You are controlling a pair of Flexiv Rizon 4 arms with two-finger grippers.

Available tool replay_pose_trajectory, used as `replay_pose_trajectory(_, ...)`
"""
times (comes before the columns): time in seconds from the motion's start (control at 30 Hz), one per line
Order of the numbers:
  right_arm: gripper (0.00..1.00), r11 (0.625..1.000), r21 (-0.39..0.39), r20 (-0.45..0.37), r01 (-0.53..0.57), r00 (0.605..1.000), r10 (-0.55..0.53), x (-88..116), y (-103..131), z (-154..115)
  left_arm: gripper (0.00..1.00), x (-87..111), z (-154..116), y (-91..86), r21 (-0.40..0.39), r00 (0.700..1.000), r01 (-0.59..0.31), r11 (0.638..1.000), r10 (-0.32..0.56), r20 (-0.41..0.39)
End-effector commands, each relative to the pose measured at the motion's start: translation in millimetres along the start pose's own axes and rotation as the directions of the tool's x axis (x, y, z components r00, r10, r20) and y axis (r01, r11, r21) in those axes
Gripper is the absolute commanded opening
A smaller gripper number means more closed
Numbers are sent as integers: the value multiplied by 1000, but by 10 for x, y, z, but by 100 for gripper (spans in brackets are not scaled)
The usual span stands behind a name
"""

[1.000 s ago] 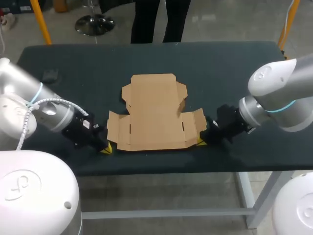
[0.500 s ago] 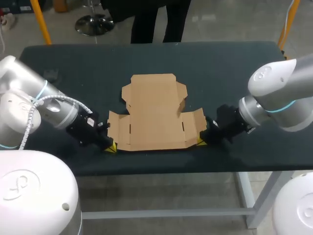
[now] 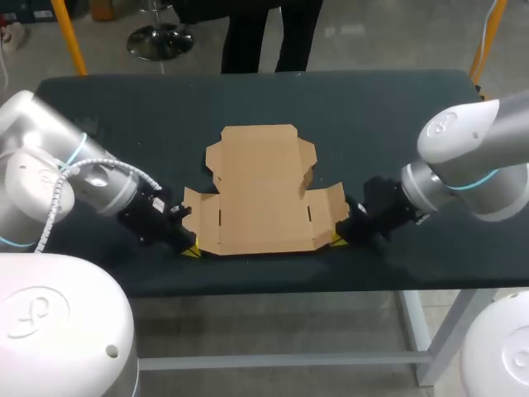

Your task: Assemble the packaging by folding the flat box into shape, placing the metal phone stand inside, and closing the box properly

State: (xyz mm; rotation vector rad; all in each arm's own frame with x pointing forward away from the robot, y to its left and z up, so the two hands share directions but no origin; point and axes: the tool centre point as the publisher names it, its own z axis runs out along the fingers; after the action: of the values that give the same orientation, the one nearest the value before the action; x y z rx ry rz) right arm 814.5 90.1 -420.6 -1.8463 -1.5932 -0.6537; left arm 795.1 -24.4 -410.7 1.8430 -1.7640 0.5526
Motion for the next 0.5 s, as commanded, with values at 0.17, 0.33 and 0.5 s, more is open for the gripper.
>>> replay_pose_trajectory(0.17,0,1000,5,10,9,1000,-9,51,3,-6,0,79,-16,13,3,999,2,1000,-2,40)
replay_pose_trajectory(0.33,0,1000,3,17,14,1000,-14,74,-3,-5,0,144,-41,26,10,998,-7,1000,7,62)
replay_pose_trajectory(0.5,0,1000,3,23,14,1000,-14,88,-1,5,0,187,-39,13,11,996,-10,1000,9,86)
